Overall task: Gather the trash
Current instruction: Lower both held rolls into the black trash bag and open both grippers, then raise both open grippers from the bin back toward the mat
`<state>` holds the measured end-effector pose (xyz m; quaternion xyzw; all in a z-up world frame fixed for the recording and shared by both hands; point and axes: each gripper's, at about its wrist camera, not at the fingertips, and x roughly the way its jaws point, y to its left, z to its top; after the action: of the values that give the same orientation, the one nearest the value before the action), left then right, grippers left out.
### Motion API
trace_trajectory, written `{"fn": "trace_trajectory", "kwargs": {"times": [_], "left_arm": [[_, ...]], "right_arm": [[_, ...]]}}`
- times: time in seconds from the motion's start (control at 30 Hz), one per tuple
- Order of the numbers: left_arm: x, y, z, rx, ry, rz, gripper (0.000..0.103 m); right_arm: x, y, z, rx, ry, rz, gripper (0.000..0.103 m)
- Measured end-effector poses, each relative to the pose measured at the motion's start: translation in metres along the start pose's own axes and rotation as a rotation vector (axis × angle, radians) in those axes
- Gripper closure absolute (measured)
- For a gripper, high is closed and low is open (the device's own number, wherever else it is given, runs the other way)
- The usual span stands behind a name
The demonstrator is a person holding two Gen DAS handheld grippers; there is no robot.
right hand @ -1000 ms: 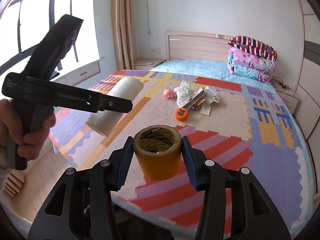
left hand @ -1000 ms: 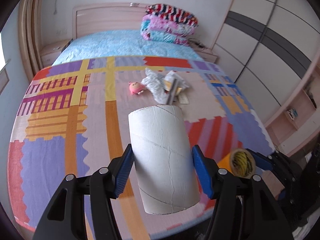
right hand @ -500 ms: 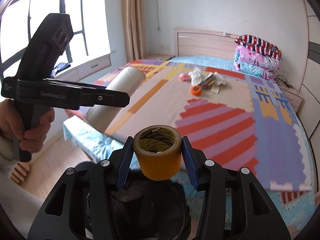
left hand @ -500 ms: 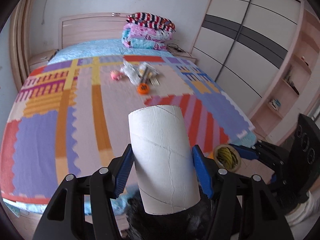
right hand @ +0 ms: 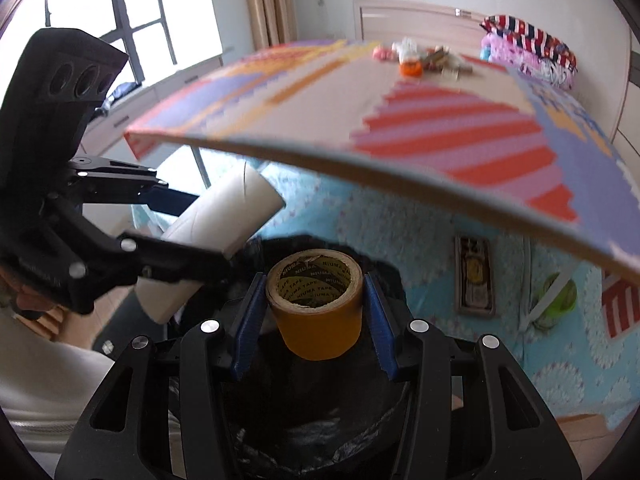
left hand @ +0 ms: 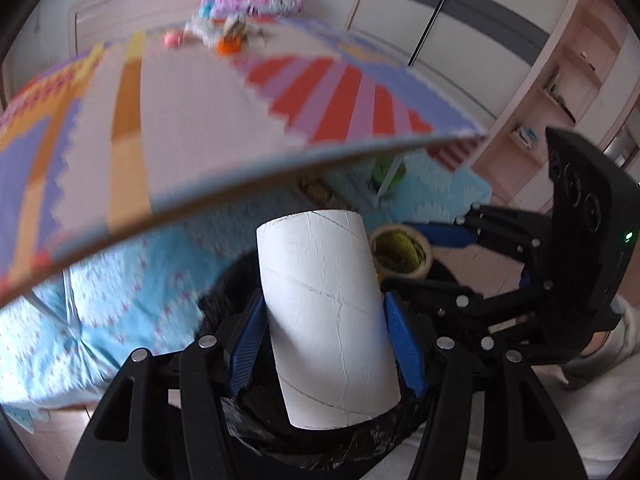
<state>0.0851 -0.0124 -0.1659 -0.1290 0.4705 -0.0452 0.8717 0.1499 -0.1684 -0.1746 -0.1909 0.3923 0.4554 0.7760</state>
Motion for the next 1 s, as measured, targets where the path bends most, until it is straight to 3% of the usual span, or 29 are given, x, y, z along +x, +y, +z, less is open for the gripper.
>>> {"fn": "trace_trajectory", "kwargs": {"times": [0.3,0.53,1.0], "left_arm": [[0.061,0.013,-0.031,-0.029,0.179,0.075,0.046],[0.09,0.018,-0.048,-0.044,0.264,0.12,0.045],[0.084,0.015,-0.046,-0.07,0.263,0.117,0.044]], "right_arm": [[0.033,-0.003,-0.022,0.006,0.11,-0.016,0.055],[0.049,-0.007,-0.034,0.031,0.172,-0.017,0.055],[0.044,-0.012,-0.03,0.053,0.154,-0.018,0.055]]}}
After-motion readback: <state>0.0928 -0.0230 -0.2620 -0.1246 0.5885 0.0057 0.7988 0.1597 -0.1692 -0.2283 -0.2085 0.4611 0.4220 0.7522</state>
